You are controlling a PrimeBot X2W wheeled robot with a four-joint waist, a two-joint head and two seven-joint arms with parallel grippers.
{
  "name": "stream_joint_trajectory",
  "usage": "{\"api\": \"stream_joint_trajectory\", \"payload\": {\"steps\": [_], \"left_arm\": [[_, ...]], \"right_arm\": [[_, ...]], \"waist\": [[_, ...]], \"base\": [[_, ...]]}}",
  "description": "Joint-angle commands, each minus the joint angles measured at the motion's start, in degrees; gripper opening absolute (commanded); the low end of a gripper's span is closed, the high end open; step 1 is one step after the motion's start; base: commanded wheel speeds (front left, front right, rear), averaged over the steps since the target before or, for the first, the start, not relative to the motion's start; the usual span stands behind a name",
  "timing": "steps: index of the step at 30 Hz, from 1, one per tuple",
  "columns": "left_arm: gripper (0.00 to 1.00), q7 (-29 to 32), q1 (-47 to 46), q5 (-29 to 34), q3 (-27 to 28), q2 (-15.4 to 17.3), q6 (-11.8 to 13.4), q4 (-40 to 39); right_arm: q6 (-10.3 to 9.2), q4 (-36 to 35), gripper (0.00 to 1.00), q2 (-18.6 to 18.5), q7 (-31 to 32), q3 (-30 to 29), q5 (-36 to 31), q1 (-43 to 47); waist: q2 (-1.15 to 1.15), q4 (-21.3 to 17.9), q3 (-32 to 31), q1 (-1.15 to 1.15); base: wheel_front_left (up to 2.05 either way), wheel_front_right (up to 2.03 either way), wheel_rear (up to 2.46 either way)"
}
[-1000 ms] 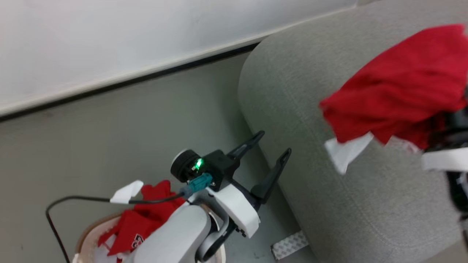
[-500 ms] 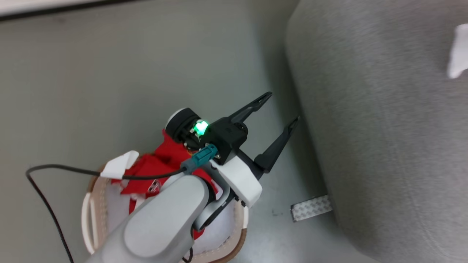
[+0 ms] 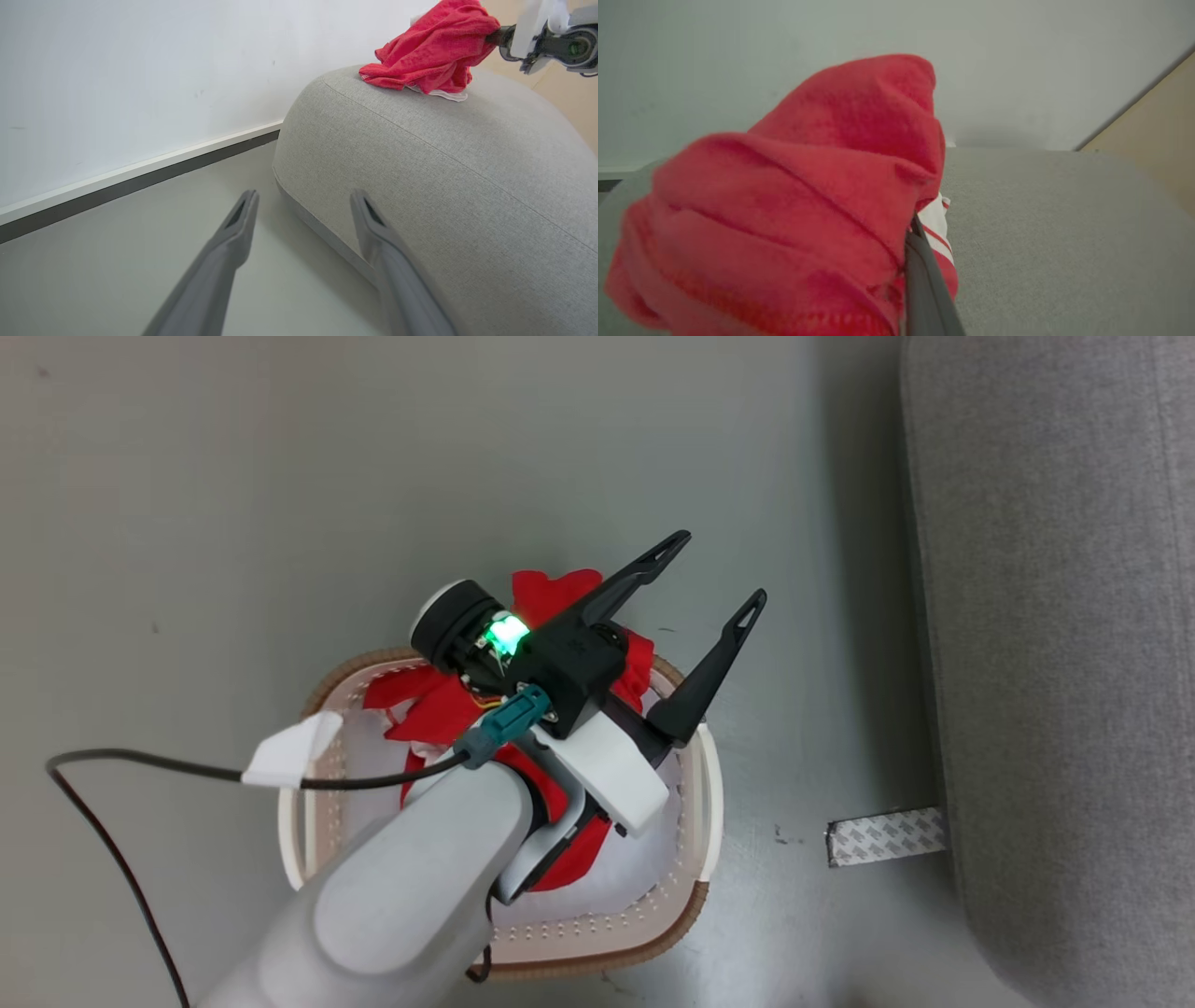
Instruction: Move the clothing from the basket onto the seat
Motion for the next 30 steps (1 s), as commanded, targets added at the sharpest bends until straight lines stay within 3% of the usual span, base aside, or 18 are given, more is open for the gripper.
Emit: {"api": "stream_joint_trajectory", "payload": {"steps": [1, 7, 8, 9, 10, 19, 25, 30], "left_arm": [[1.00, -0.8, -0.1, -0.5, 0.2, -0.1, 0.1, 0.3], [1.00, -1.8, 0.5, -1.6, 0.4, -0.5, 0.2, 1.6], [1.00, -2.1, 0.6, -1.7, 0.4, -0.4, 0.3, 1.8], [1.00, -2.2, 0.6, -1.6, 0.4, -0.4, 0.3, 2.0], [1.00, -2.4, 0.6, -1.6, 0.4, -0.4, 0.3, 2.3], [1.00, -5.8, 4.4, -4.5, 1.4, -0.3, 0.3, 6.3], [1.00, -7.4, 9.4, -7.0, 3.3, 1.2, 1.3, 7.5], [1.00, -8.2, 13.7, -9.3, 6.7, 3.1, 3.7, 6.5]], "right_arm": [[-0.13, 2.6, 0.00, -0.7, 2.0, 1.1, -0.1, -0.8], [-0.12, 6.6, 0.00, -0.5, 10.3, 7.1, 2.2, -1.2], [-0.12, 6.7, 0.18, -0.6, 11.1, 7.9, 2.8, -1.5], [-0.12, 6.6, 0.45, -0.6, 11.8, 8.8, 3.3, -1.6], [-0.12, 6.6, 1.00, -0.7, 12.4, 9.7, 3.8, -1.7], [-0.12, 4.1, 1.00, -1.3, 22.1, 21.9, 7.3, 2.5], [-0.13, -5.1, 1.00, -5.7, 24.7, 31.5, 12.9, 7.4], [-0.12, -15.6, 1.00, -8.9, 21.4, 35.8, 18.2, 9.4]], "waist": [[0.00, 0.6, -0.2, -0.02], [0.00, 1.0, -1.9, -0.02], [0.00, 1.0, -2.4, -0.02], [0.00, 0.9, -2.9, -0.02], [0.00, 0.8, -3.6, -0.02], [0.00, -0.3, -15.7, -0.02], [0.00, -0.7, -25.3, -0.02], [0.00, -0.5, -31.4, -0.02]], "base": [[0.00, 0.00, 0.00], [0.00, 0.00, 0.00], [0.00, 0.00, 0.00], [0.00, 0.00, 0.00], [0.00, 0.00, 0.00], [0.00, 0.00, 0.00], [0.00, 0.00, 0.00], [0.00, 0.00, 0.00]]}}
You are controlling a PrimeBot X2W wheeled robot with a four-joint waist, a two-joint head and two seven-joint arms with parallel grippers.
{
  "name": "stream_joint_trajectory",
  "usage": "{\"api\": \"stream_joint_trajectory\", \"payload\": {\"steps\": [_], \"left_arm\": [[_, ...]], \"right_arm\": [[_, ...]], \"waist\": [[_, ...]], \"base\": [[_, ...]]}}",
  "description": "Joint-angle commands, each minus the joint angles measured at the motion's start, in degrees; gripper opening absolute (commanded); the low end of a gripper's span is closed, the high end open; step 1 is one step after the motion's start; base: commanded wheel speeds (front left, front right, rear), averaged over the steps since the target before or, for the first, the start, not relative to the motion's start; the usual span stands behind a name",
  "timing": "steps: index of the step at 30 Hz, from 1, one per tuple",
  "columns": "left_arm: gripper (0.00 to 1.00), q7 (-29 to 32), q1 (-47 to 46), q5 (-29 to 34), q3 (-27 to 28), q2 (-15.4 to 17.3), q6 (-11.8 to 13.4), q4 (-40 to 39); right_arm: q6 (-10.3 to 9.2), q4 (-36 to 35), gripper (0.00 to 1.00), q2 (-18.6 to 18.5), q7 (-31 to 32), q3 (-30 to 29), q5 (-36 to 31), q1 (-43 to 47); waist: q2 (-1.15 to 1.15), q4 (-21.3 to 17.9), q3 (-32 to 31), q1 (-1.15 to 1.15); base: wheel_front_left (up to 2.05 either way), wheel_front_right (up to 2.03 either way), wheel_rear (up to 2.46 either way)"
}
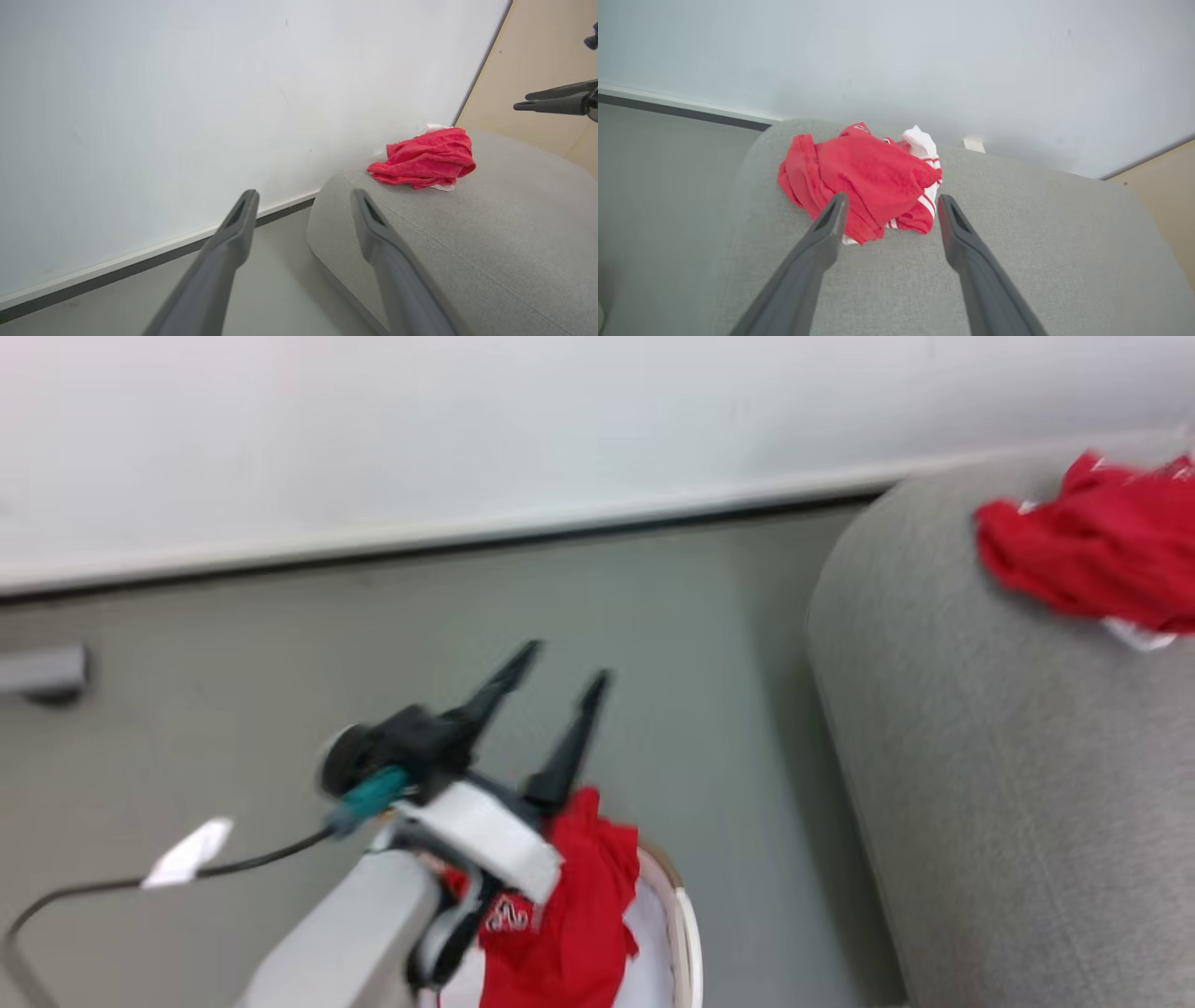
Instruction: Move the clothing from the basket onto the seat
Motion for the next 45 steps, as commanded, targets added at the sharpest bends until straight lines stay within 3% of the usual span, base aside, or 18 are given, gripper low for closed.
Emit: {"api": "stream_joint_trajectory", "payload": {"steps": [1, 7, 13, 18, 22, 27, 34, 39, 45], "left_arm": [[1.00, -0.5, 2.4, -1.0, 1.7, 1.5, 1.3, -0.6], [1.00, -0.9, 7.7, -3.3, 6.7, 4.9, 4.9, -2.6], [1.00, -1.3, 13.1, -5.3, 12.0, 6.8, 8.3, -5.4], [1.00, -1.3, 18.3, -5.5, 16.6, 5.8, 10.8, -8.4], [1.00, -1.4, 22.1, -1.7, 20.2, 5.0, 11.7, -10.7], [1.00, -1.4, 25.9, 3.0, 25.1, 2.1, 9.1, -11.5], [1.00, -1.4, 29.1, 10.4, 30.3, -3.3, 2.4, -10.6], [1.00, -1.4, 30.5, 13.7, 33.3, -7.0, -1.9, -8.1], [1.00, -1.4, 30.1, 16.3, 36.3, -9.5, -5.3, -6.8]], "right_arm": [[-0.12, -3.6, 1.00, -0.2, -1.5, 0.8, 2.8, 1.7], [-0.13, -12.9, 1.00, -0.5, -8.1, 0.6, 5.8, 4.2], [-0.13, -17.2, 1.00, 2.1, -14.6, -4.6, 6.3, 7.9], [-0.12, -18.0, 1.00, 6.1, -21.7, -13.9, 2.8, 16.4], [-0.12, -18.7, 1.00, 12.2, -26.7, -22.5, -3.1, 25.1], [-0.13, -21.5, 1.00, 22.6, -29.9, -30.0, -13.5, 36.0], [-0.13, -26.9, 1.00, 34.1, -30.3, -32.2, -23.1, 47.2], [-0.13, -29.5, 1.00, 38.0, -30.4, -33.4, -25.9, 50.5], [-0.13, -30.7, 1.00, 38.9, -30.4, -32.9, -26.9, 49.7]], "waist": [[0.00, 0.1, -6.3, 0.02], [0.00, 1.6, -10.3, 0.02], [0.00, 2.5, -11.3, 0.02], [0.00, 5.0, -11.9, 0.02], [0.00, 6.3, -12.0, 0.02], [0.00, 7.6, -11.9, 0.02], [0.00, 8.6, -11.7, 0.02], [0.00, 8.5, -11.5, 0.02], [0.00, 7.9, -11.2, 0.02]], "base": [[0.00, 0.00, 0.00], [0.00, 0.00, 0.00], [0.00, 0.00, 0.00], [0.00, 0.00, 0.00], [0.00, 0.00, 0.00], [0.00, 0.00, 0.00], [0.00, 0.00, 0.00], [0.00, 0.00, 0.00], [0.00, 0.00, 0.00]]}}
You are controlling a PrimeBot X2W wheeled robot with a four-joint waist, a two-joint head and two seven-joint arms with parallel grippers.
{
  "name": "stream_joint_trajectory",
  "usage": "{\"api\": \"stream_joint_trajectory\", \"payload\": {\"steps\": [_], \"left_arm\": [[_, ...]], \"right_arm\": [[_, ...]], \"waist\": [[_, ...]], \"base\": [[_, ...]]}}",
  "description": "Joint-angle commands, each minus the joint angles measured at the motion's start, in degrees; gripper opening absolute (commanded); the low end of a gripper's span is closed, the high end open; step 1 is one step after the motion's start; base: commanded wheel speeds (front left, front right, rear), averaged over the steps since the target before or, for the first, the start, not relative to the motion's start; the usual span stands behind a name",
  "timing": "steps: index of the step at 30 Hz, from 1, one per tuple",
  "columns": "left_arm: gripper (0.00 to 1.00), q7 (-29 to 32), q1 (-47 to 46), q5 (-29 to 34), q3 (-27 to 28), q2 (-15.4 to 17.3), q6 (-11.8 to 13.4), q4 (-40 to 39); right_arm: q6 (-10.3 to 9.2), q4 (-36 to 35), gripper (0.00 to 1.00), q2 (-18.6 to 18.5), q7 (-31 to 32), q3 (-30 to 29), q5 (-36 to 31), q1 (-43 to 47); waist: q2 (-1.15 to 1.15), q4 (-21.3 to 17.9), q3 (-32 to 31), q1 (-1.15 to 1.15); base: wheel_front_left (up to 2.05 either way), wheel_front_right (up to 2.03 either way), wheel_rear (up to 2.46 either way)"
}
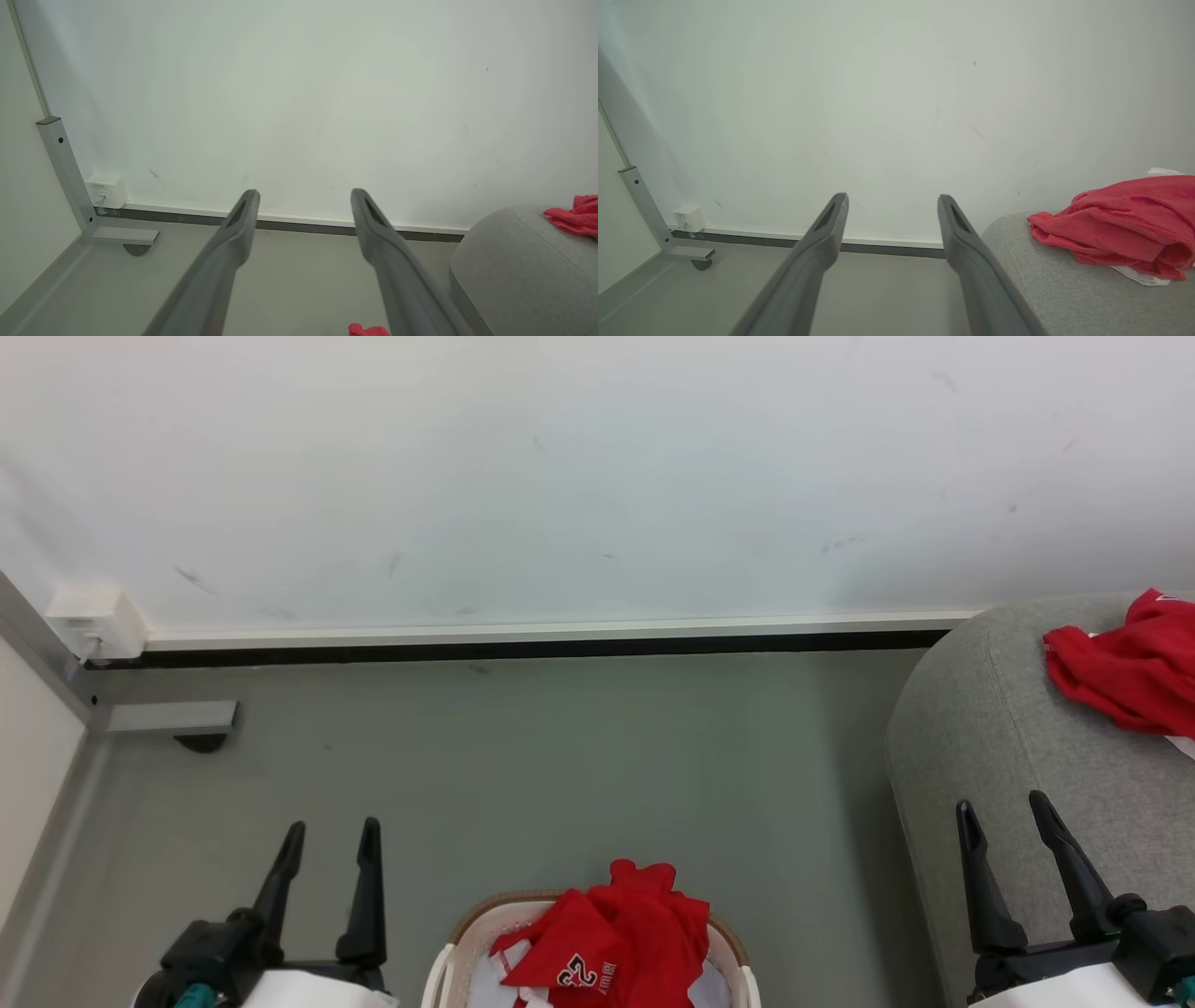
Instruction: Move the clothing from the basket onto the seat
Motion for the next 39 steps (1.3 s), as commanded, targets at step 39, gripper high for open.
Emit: {"api": "stream_joint_trajectory", "payload": {"steps": [39], "left_arm": [[1.00, 0.0, -2.6, 2.4, 2.9, -1.7, -3.6, 2.2]], "right_arm": [[-0.13, -1.1, 1.00, -0.3, -0.2, -0.8, 0.5, -2.9]], "waist": [[0.00, -2.8, 1.6, 0.00]], "base": [[0.00, 0.00, 0.00]]}}
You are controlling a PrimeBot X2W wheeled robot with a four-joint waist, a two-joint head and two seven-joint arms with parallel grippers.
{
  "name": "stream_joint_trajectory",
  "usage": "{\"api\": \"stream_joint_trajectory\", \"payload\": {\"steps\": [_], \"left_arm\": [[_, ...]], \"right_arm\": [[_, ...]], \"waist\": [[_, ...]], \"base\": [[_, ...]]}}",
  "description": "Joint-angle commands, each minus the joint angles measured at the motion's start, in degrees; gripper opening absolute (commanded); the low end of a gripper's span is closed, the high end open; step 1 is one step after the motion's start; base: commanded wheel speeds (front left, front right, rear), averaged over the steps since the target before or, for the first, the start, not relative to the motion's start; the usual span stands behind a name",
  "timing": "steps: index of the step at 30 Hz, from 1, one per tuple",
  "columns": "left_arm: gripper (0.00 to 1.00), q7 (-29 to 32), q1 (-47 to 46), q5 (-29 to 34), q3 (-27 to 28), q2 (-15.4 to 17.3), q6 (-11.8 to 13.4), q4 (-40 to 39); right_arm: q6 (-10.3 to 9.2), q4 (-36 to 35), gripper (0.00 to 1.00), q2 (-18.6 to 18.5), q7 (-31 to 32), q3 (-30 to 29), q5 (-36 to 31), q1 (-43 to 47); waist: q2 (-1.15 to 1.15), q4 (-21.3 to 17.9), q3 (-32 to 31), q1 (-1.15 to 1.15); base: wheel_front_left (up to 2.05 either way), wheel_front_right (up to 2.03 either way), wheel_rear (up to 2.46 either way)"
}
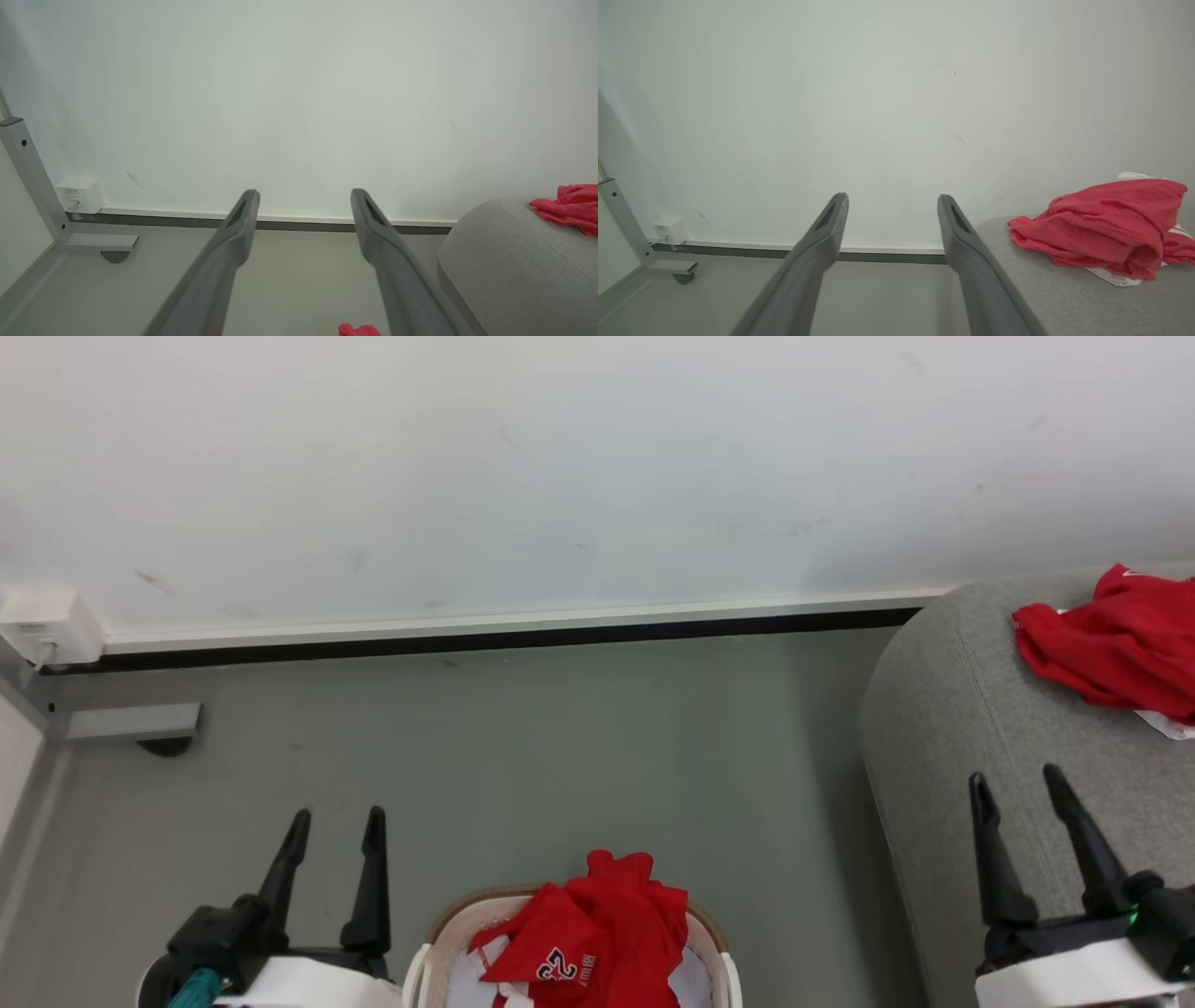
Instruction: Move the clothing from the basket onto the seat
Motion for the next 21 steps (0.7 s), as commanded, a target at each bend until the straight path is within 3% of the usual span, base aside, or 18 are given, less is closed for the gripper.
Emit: {"api": "stream_joint_trajectory", "payload": {"steps": [1, 12, 21], "left_arm": [[1.00, 0.0, -0.9, -0.6, -0.3, 0.2, -0.1, 0.5], [1.00, 0.0, -5.8, 0.6, -3.2, 0.2, -0.5, 2.3], [1.00, 0.0, -12.0, 3.0, -7.6, 1.4, -1.3, 11.3]], "right_arm": [[-0.13, -0.6, 1.00, -0.5, -0.2, -0.5, 0.0, -1.5], [-0.13, -2.7, 1.00, -1.1, -0.1, -2.0, 1.4, -6.1], [-0.13, -4.6, 1.00, -1.0, -0.1, -2.7, 2.9, -10.8]], "waist": [[0.00, -0.7, 0.8, 0.00], [0.00, -4.8, 7.4, 0.00], [0.00, -9.1, 15.6, 0.00]], "base": [[0.00, 0.00, 0.00], [0.00, 0.00, 0.00], [0.00, 0.00, 0.00]]}}
